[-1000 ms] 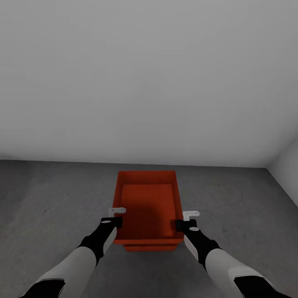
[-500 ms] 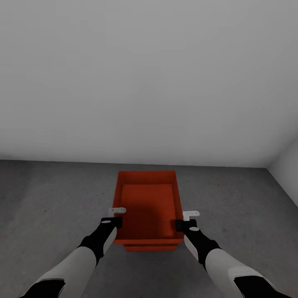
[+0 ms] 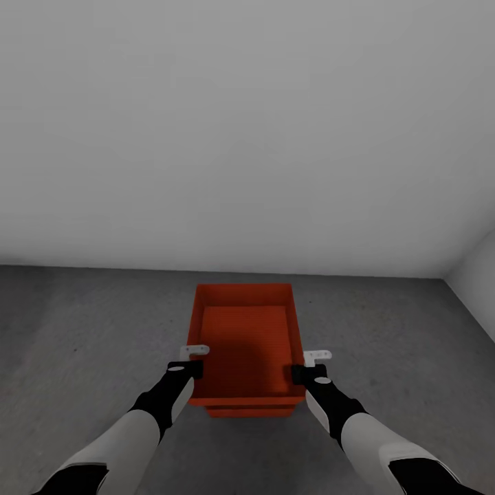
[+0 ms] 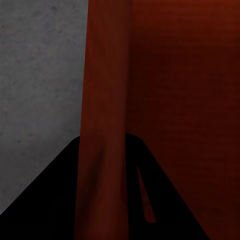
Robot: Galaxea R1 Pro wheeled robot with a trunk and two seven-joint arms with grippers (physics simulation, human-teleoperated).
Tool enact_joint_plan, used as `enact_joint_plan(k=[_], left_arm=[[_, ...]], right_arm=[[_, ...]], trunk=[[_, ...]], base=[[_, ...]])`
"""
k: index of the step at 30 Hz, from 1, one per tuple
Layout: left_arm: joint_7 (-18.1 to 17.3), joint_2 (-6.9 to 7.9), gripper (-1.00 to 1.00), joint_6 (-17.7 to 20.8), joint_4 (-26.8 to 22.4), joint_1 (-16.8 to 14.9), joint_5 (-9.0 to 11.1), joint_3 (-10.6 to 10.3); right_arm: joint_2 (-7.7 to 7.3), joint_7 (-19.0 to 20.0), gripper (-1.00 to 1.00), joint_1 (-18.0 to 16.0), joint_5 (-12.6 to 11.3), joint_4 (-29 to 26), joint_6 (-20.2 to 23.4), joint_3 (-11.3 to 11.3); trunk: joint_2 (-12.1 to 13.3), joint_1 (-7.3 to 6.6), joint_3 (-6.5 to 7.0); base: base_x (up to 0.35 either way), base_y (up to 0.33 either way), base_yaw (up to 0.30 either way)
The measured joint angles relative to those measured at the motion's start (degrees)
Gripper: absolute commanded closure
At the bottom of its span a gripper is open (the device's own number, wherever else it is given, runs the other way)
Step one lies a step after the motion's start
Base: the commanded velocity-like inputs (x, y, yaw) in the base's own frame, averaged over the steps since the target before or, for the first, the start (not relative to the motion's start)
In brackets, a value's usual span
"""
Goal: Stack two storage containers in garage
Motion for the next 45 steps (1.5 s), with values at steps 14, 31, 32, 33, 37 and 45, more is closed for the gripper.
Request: enact_joint_plan(k=[14,31,32,33,37,45], left_arm=[[-0.01,0.03,1.00,0.17,-0.12,0.00,-0.01,-0.05],[0.05,-0.01,1.00,0.19,-0.12,0.01,-0.01,-0.07],[0.02,0.01,1.00,0.18,-0.13,0.01,-0.01,-0.06],[0.01,0.01,1.00,0.19,-0.13,0.01,-0.01,-0.06],[-0.04,0.04,1.00,0.16,-0.13,0.00,-0.02,-0.03],[-0.01,0.02,1.00,0.14,-0.12,0.00,-0.02,-0.03]], right_arm=[[0.04,-0.02,1.00,0.02,0.01,0.01,0.00,-0.10],[0.03,-0.01,1.00,0.03,-0.01,0.01,0.00,-0.09],[0.04,-0.02,1.00,0.03,0.01,0.01,0.00,-0.10],[0.05,-0.03,1.00,0.03,0.02,0.01,0.00,-0.12],[0.06,-0.06,1.00,0.00,0.00,0.02,0.00,-0.07],[0.04,0.00,1.00,-0.01,0.02,0.01,0.00,-0.08]], trunk=[[-5.62,3.08,-2.51],[-12.44,6.81,-5.57],[-12.84,7.03,-5.75],[-13.24,7.25,-5.93],[-14.84,8.13,-6.65],[-18.05,9.89,-8.08]], base=[[0.000,0.000,0.000],[0.000,0.000,0.000],[0.000,0.000,0.000],[0.000,0.000,0.000],[0.000,0.000,0.000],[0.000,0.000,0.000]])
